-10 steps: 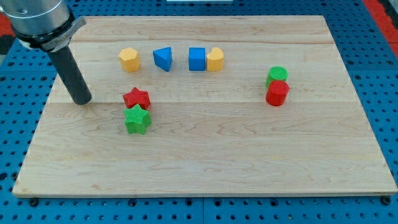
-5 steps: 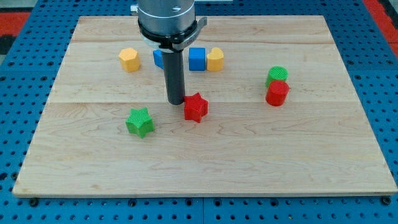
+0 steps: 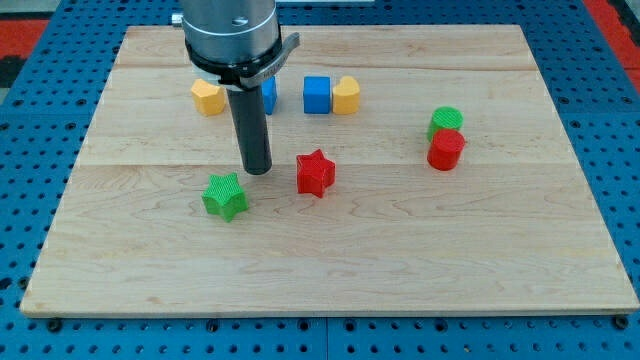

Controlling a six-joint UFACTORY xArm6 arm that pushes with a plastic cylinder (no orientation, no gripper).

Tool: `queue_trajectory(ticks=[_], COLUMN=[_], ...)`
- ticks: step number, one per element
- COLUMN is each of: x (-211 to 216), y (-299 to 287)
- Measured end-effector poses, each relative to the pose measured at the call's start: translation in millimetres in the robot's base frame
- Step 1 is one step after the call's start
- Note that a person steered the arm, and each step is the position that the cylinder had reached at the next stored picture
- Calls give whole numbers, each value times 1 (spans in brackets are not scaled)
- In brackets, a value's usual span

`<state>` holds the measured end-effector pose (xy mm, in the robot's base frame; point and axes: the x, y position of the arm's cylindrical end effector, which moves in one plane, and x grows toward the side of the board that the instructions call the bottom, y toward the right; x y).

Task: Place the red star below the red circle

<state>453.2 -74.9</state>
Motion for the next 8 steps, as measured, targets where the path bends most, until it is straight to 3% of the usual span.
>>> queue_trajectory(ticks=[2,8], x=[9,9], y=[12,167])
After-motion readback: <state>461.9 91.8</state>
